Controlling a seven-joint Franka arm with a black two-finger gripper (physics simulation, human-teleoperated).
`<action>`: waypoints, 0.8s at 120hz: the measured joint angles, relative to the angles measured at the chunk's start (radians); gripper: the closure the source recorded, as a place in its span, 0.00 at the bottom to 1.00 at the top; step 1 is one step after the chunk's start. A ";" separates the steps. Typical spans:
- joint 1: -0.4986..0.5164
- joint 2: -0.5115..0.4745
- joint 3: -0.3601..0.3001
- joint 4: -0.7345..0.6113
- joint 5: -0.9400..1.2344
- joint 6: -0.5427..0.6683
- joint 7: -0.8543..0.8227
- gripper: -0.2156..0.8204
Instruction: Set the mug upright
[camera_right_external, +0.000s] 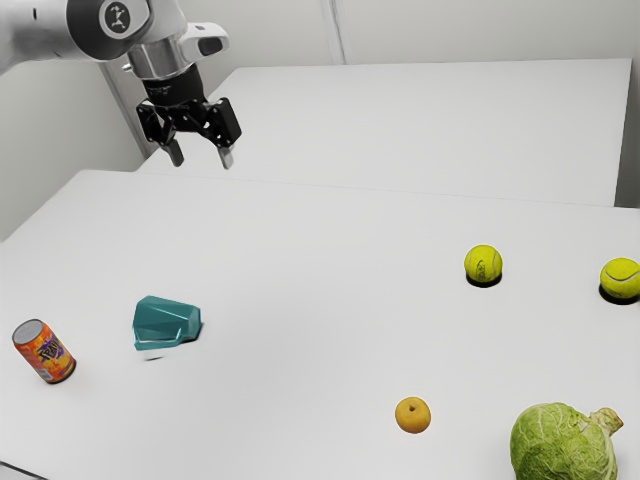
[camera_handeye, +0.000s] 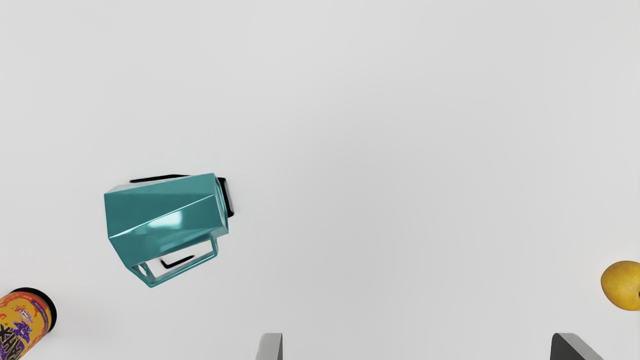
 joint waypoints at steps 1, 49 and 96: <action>0.000 0.000 0.000 0.000 0.000 0.000 0.000 0.23; 0.008 -0.054 0.010 -0.090 0.002 0.011 0.001 0.23; 0.206 -0.095 0.014 -0.229 -0.014 0.049 0.043 0.23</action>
